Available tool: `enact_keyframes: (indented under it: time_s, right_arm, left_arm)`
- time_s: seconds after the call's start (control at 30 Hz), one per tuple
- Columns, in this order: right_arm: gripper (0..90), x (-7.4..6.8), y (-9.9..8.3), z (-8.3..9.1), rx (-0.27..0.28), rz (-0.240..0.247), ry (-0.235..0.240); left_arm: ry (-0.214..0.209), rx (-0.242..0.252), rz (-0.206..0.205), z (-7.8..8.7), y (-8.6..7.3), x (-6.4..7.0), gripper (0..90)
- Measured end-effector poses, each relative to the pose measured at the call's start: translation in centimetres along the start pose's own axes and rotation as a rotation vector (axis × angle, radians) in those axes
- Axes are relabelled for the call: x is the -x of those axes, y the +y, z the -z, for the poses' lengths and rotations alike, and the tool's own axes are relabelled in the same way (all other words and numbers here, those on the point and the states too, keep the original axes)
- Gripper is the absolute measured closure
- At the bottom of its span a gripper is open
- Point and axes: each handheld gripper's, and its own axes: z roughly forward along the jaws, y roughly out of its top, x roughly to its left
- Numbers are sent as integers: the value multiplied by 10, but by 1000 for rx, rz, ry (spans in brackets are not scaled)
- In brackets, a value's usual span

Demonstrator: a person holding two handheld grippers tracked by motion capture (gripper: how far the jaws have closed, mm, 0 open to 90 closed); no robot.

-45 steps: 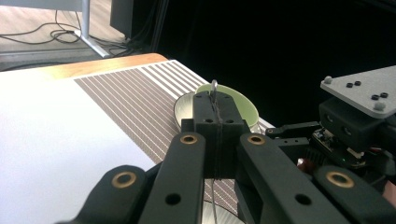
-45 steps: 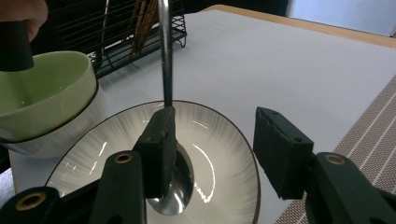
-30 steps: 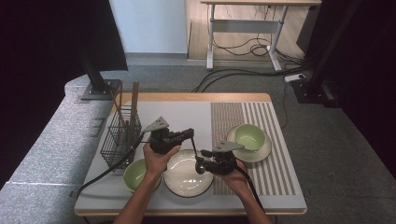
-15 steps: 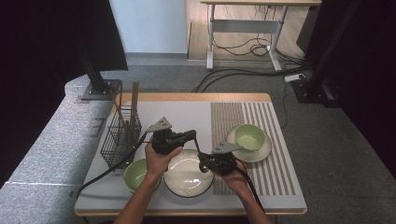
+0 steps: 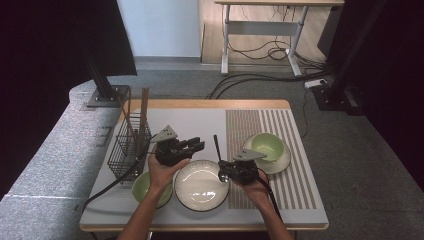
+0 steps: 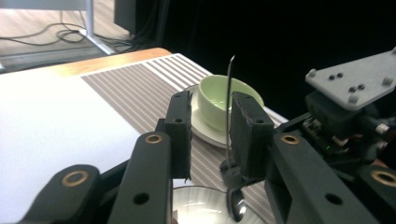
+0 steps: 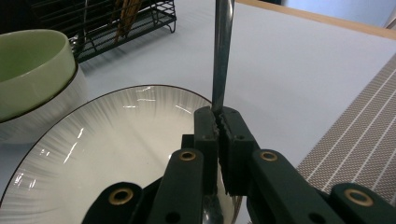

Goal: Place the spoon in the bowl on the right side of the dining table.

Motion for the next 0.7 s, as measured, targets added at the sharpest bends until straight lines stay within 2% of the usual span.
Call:
enact_keyframes:
  time_s: [0.2,0.33,0.37,0.7]
  right_arm:
    - [868,5,1,6,15,-8,-15]
    - [869,10,2,13,31,-20,-26]
    - [869,11,2,14,35,-24,-29]
    - [871,22,3,23,55,-49,-53]
  left_arm:
    - [2,-7,-13,8,1,2,675]
    - [-4,-2,5,13,-1,-2,675]
    - [8,-2,14,16,-2,-5,675]
    - [19,-15,18,26,-9,-11,674]
